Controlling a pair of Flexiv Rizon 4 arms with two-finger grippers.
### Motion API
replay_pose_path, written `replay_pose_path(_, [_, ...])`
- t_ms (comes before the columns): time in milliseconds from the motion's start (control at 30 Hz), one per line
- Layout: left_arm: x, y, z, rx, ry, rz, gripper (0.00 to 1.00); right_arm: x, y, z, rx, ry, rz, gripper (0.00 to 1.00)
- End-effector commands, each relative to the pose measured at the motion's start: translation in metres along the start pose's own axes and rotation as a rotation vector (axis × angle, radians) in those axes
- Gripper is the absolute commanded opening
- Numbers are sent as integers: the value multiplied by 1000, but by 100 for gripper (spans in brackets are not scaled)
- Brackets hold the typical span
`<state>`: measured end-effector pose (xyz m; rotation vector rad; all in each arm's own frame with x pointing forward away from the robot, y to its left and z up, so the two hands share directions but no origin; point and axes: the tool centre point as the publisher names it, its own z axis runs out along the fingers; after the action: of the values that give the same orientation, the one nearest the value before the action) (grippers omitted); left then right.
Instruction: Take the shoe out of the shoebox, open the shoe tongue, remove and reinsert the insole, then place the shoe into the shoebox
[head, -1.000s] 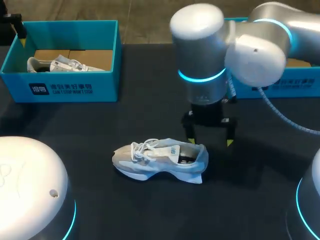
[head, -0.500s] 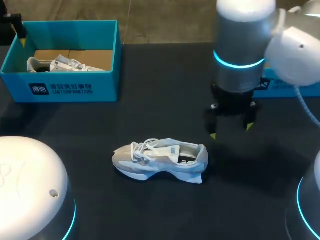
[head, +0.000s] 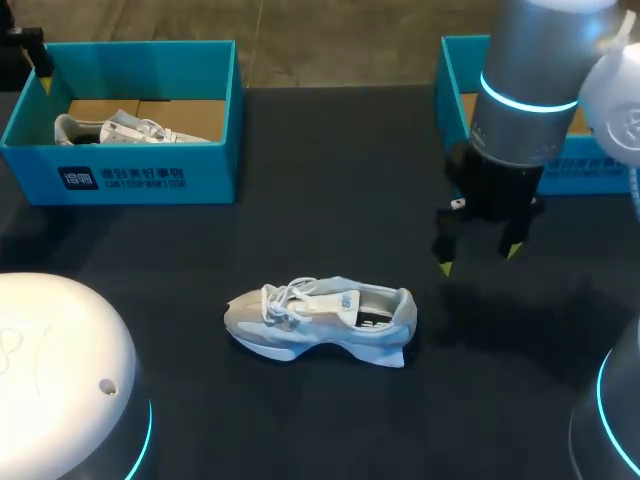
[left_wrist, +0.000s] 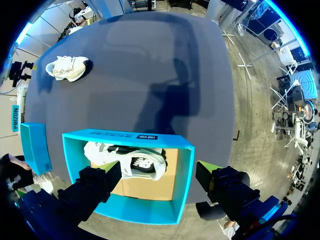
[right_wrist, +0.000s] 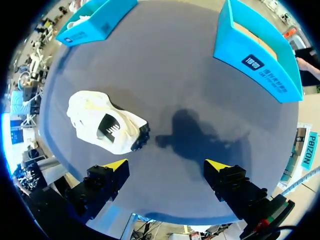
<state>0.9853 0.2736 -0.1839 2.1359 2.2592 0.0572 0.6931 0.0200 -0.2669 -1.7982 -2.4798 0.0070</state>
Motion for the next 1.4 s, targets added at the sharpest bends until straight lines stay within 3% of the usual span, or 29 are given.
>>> replay_pose_path(33, [0, -1, 0, -2, 2, 0, 100, -12, -1, -3, -61, 123, -80, 100])
replay_pose_path(133, [0, -1, 0, -2, 2, 0, 100, -22, -6, -11, -161, 262, -219, 100])
replay_pose_path(200, [0, -1, 0, -2, 2, 0, 100, -28, -7, -16, -231, 277, -270, 100])
replay_pose_path(367, [0, -1, 0, -2, 2, 0, 100, -41, -12, -20, -400, 449, -447, 100])
replay_pose_path(567, [0, -1, 0, -2, 2, 0, 100, -43, -12, -7, -504, 464, -511, 100])
replay_pose_path(633, [0, -1, 0, -2, 2, 0, 100, -41, -13, 0, -519, 464, -573, 100])
replay_pose_path(1167, [0, -1, 0, -2, 2, 0, 100, -41, -13, 0, -519, 464, -573, 100])
replay_pose_path(1200, [0, -1, 0, -2, 2, 0, 100, -38, -12, 2, -587, 411, -577, 100])
replay_pose_path(1400, [0, -1, 0, -2, 2, 0, 100, -41, -17, 19, -871, 388, -609, 100])
